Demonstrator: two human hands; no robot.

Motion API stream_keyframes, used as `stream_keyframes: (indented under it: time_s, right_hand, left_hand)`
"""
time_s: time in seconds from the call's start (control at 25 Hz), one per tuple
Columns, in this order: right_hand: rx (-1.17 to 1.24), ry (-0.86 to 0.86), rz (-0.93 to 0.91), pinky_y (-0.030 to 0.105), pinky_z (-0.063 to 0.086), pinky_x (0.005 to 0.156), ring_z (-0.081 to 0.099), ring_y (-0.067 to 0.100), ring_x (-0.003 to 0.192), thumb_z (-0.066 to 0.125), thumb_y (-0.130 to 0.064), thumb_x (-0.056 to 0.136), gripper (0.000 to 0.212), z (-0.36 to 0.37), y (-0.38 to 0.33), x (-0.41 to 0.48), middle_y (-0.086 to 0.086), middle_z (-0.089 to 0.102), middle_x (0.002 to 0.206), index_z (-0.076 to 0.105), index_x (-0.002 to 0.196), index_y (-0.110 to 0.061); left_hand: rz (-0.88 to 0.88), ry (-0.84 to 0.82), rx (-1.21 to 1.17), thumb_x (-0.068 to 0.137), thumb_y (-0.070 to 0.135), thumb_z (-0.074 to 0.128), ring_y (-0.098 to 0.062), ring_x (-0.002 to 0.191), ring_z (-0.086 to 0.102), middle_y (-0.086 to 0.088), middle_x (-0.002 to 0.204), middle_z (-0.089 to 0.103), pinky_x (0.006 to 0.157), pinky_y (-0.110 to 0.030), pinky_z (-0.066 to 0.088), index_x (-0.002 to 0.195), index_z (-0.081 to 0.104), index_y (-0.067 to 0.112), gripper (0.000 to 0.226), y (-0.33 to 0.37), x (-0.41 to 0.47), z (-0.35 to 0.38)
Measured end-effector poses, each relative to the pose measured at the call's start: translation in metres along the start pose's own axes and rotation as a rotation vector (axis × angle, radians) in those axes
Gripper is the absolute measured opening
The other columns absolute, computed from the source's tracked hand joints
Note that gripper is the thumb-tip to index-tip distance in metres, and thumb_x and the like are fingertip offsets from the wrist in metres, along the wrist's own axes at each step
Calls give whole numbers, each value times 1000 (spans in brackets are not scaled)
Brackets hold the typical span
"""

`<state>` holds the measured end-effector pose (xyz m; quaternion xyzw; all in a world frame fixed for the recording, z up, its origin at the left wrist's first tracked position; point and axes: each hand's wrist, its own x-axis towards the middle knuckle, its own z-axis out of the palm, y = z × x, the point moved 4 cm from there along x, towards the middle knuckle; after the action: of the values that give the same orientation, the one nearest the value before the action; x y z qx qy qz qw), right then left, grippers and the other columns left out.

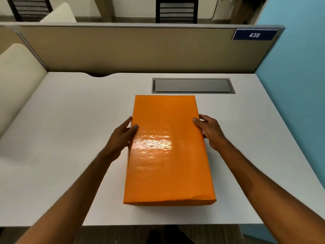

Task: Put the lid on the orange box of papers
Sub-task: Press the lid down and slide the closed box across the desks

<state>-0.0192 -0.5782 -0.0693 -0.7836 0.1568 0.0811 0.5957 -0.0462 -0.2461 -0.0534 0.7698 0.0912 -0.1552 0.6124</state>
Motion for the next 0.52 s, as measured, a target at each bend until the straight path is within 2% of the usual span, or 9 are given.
stream_keyframes:
  time_s: [0.08,0.2,0.28,0.52]
  right_hand:
    - [16,-5,8,35,54,75,65,22,101,64,-40,91,56,-1,6,-22,2,62,124,49,141,-22]
    - [34,-22,20,29,54,65,66,16,95,67,-37,90,58,-2,13,-52,4,64,125,48,143,-24]
    - [29,-18,23,28,52,62,64,12,91,67,-35,90,59,-2,15,-73,5,62,128,46,144,-25]
    - [-40,61,25,52,52,85,58,21,102,61,-34,94,56,-1,21,-112,6,59,137,42,147,-31]
  left_hand:
    - [0,-28,-36,97,39,54,-28,116,63,-3,131,64,82,-43,55,152,32,36,60,-9,-18,0]
    - [5,-57,-47,95,37,57,-24,113,65,2,125,66,88,-50,54,151,32,38,61,-19,-40,0]
    - [10,-89,-33,94,38,59,-23,112,65,8,120,66,85,-48,54,151,31,40,63,-21,-53,0]
    - [-63,-178,-57,95,42,56,-32,116,57,0,133,52,92,-59,49,153,14,48,72,-26,-75,4]
